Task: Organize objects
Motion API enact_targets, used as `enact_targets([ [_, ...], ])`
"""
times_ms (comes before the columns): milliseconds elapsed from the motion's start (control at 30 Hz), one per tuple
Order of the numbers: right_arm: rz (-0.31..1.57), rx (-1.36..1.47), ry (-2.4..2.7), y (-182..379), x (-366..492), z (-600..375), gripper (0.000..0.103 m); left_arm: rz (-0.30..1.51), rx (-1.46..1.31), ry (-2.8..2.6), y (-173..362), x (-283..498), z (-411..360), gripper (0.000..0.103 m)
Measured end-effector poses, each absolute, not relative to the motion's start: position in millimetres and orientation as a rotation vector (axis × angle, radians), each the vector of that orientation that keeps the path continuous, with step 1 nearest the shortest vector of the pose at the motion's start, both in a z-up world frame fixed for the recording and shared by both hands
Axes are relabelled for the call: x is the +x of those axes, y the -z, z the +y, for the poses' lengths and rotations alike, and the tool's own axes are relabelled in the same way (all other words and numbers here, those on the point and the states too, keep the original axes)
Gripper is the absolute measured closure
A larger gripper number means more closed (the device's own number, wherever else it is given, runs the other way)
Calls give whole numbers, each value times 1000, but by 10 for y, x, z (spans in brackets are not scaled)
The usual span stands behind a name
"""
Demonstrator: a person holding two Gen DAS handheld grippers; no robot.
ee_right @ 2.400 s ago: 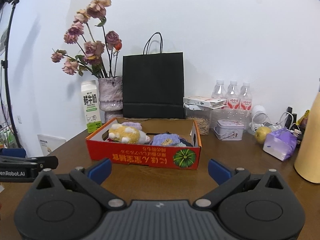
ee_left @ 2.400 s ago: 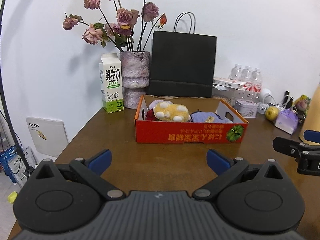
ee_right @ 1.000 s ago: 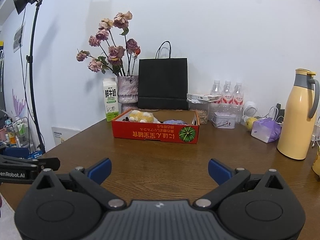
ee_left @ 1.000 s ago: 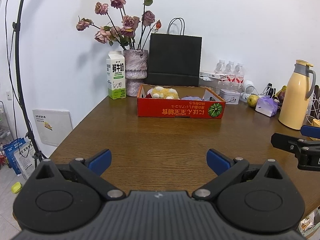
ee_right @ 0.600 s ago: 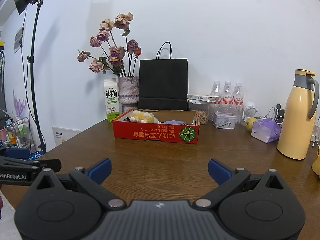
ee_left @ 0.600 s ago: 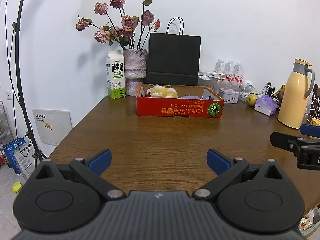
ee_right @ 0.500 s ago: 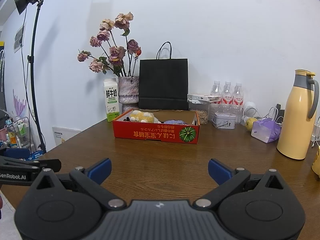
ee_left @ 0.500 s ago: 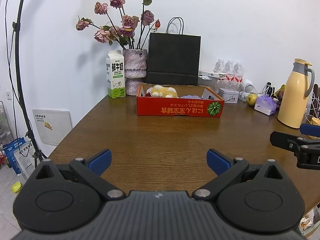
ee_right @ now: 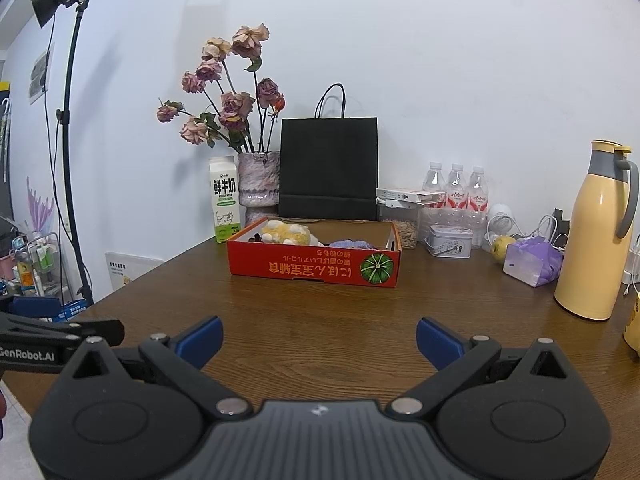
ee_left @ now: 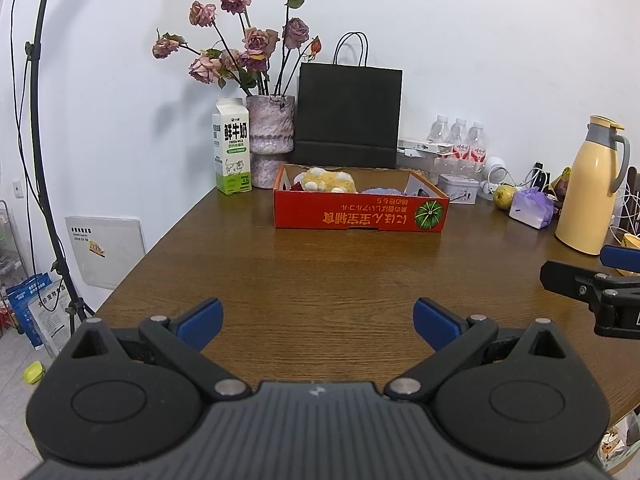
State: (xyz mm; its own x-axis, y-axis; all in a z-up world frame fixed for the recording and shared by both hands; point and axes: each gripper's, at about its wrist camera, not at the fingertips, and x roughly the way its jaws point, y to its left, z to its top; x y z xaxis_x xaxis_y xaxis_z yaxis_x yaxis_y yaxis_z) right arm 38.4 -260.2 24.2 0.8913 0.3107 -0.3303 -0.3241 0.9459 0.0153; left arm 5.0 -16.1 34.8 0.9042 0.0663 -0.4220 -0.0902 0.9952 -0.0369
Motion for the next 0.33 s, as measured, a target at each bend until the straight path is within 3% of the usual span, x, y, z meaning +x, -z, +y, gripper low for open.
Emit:
enact_targets([
  [333,337,-45,-332,-226,365,-2572,0,434,-49,-57,-332,12,-178,0],
])
